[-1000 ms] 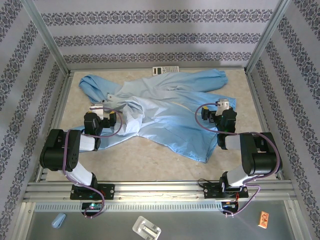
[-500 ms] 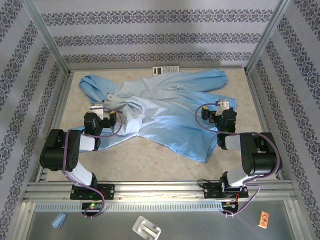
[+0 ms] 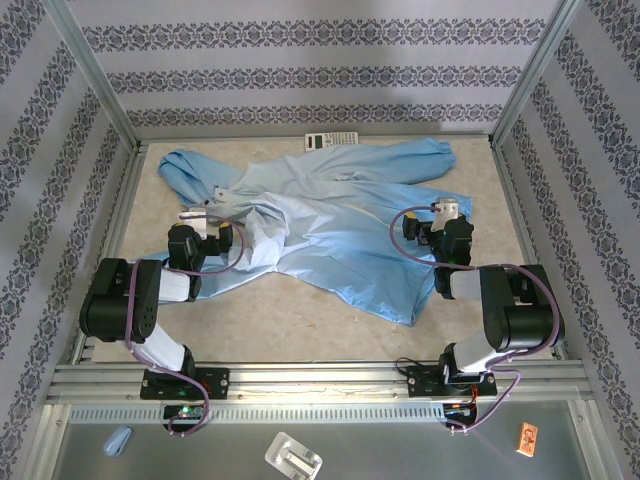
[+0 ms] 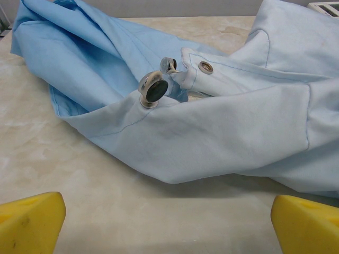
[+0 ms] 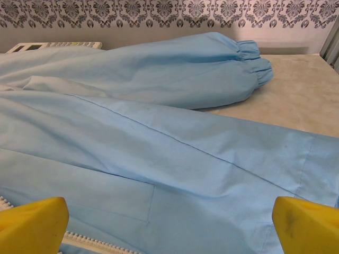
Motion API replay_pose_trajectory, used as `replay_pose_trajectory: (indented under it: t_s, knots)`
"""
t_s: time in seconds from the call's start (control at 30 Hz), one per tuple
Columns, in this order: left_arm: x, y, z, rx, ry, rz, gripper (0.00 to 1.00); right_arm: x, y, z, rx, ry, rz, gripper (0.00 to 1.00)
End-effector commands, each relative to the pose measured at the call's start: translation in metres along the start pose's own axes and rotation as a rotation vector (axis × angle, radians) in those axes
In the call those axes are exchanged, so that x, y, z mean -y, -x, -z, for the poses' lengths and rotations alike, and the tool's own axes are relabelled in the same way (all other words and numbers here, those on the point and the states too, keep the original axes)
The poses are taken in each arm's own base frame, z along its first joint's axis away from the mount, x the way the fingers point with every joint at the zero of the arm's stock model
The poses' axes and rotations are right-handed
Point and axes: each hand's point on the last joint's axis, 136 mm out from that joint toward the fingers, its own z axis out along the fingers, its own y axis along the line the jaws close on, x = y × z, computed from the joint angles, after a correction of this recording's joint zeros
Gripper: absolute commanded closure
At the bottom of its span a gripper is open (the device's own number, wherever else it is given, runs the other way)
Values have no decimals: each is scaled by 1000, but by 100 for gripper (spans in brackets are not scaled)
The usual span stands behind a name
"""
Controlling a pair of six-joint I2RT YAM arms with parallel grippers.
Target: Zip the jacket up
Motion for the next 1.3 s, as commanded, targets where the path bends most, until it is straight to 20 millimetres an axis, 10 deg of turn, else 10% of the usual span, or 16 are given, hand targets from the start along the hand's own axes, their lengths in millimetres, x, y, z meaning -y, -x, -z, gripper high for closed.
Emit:
replay_pose_trajectory:
  t_s: [0.0,0.5,0.87,1.27]
  knots:
    - [7,13,0,38,-28,-9,1,4,3,1,22,-14,-12,2]
    - [-1,14,1,47,16,15,1,3,3,1,25,-14,-11,2]
    - [8,54,14,-39,-63,32,5,-1,26,9,-33,3,-12,2]
    - [95,46,30,-301,-303,203,40,-45,45,-17,-395,95,-79,21]
